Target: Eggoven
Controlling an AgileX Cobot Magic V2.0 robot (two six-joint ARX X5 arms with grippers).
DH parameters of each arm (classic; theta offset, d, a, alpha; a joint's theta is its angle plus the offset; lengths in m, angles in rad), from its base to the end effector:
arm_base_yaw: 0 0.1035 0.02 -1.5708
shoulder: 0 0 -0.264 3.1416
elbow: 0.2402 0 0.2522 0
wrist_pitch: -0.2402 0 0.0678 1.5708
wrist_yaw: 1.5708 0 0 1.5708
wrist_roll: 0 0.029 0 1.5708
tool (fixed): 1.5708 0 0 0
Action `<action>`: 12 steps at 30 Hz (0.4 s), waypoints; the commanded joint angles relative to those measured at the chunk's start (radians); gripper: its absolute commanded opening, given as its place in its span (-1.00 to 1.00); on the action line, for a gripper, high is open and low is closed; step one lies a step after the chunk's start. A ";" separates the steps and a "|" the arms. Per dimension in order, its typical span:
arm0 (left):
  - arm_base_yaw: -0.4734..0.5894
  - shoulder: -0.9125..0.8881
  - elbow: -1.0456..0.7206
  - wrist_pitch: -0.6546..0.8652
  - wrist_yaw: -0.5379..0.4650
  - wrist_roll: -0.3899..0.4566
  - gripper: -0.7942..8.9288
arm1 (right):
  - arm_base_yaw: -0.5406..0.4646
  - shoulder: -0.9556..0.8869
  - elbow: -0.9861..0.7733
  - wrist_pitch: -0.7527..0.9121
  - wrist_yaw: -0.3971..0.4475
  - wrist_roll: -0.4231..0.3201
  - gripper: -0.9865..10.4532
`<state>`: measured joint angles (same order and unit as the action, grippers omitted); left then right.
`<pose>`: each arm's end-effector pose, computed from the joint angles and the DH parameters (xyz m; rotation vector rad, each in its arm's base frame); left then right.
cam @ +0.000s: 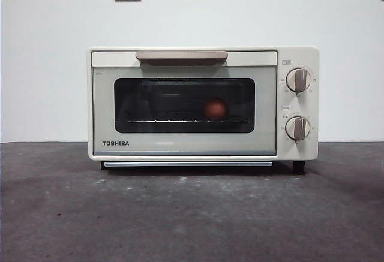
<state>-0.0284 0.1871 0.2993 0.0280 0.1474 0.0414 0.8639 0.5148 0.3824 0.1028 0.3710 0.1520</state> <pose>0.0927 -0.0069 0.2531 0.0496 -0.1438 -0.1726 0.0962 0.0964 0.2578 0.1316 0.0618 0.4899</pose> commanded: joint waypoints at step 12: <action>0.105 -0.184 -0.261 -0.047 -0.026 0.024 -0.82 | 0.010 0.004 0.000 0.010 0.003 -0.013 -0.82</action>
<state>0.0738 0.0040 0.0448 -0.0250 0.1261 0.0612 0.8639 0.5148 0.3824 0.1028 0.3710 0.1520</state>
